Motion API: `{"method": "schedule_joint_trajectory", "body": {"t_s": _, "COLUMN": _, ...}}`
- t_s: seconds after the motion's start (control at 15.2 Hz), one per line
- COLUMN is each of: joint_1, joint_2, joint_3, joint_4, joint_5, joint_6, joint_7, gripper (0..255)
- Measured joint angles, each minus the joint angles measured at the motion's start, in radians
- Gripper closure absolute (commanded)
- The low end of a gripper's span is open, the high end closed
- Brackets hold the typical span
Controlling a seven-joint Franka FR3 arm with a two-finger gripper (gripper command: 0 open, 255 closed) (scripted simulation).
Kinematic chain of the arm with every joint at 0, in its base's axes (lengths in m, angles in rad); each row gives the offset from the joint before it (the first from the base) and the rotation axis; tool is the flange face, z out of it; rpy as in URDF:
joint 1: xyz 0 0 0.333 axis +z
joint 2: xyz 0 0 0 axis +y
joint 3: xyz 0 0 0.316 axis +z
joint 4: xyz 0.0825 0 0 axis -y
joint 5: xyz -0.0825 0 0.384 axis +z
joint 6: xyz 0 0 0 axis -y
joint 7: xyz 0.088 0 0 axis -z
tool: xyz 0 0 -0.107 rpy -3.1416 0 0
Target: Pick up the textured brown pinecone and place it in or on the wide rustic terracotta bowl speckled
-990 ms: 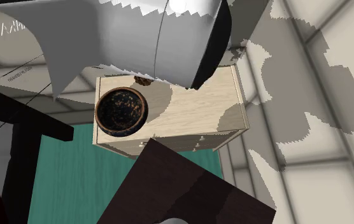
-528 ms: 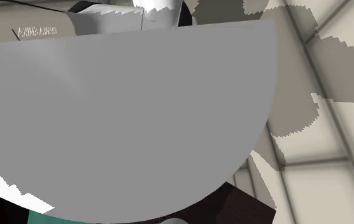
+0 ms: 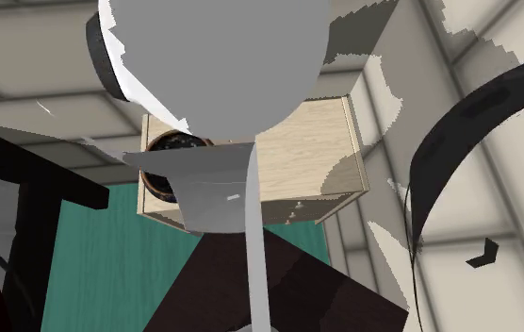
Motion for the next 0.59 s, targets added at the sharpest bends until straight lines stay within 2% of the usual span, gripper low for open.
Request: {"method": "schedule_joint_trajectory", "body": {"t_s": 0.59, "joint_1": 0.047, "joint_2": 0.112, "joint_3": -0.043, "joint_4": 0.033, "joint_5": -0.074, "joint_6": 0.075, "joint_7": 0.060, "gripper": 0}}
